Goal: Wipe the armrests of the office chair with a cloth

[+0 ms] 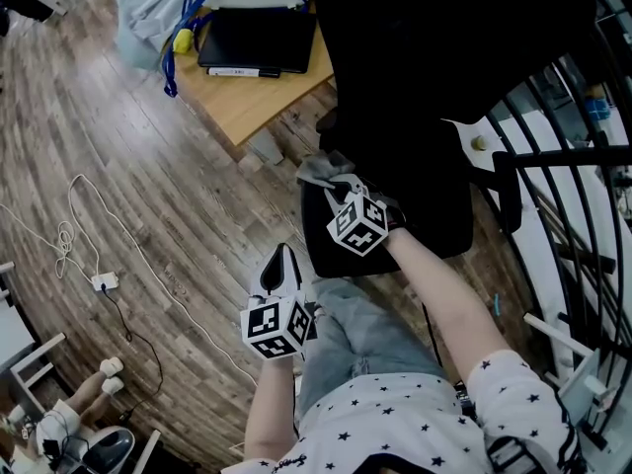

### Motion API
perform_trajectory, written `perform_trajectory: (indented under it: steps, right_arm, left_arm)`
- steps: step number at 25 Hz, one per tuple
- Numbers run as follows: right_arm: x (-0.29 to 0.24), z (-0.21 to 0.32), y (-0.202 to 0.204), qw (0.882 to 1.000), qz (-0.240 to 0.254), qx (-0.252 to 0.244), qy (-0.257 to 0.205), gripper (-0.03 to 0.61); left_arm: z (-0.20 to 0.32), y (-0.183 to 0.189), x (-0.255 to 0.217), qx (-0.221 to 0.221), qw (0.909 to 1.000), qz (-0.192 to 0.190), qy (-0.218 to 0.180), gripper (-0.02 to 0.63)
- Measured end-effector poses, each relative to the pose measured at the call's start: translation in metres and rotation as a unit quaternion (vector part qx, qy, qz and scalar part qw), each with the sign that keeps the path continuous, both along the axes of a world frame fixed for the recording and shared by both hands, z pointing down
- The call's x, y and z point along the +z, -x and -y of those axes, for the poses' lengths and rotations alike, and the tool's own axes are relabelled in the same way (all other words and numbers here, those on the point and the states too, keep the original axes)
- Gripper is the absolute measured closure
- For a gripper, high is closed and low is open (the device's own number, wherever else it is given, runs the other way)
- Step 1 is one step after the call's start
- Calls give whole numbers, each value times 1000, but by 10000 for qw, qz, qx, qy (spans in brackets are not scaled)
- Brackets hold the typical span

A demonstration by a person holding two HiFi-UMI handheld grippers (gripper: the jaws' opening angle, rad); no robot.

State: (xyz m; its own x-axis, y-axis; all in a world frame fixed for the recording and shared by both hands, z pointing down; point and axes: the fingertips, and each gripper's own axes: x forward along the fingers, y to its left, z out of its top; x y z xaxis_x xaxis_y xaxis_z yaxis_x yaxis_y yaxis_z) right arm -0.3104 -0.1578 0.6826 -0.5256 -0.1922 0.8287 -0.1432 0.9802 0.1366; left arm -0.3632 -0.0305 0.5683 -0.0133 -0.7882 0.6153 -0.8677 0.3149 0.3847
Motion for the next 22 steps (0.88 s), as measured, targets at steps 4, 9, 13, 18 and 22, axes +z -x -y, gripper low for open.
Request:
perform_trajectory:
  steps: [4, 9, 13, 18, 22]
  right_arm:
    - [-1, -4, -1, 9999, -82, -72, 1, 551]
    - [-2, -18, -2, 9997, -108, -199, 70, 551]
    - [-3, -34, -5, 9994, -125, -289, 132, 551]
    - [-1, -47, -7, 9990, -168, -349, 236, 551]
    - [-1, -59, -9, 9986, -201, -395, 292, 551]
  left_arm:
    - [-6, -4, -3, 46, 10000, 1, -21, 607]
    - [-16, -6, -5, 76, 10000, 3, -27, 607]
    - [-26, -11, -7, 103, 9999, 9, -46, 607]
    - [-36, -13, -8, 100, 9999, 1, -59, 607]
    - [-43, -14, -9, 105, 9999, 17, -70, 607]
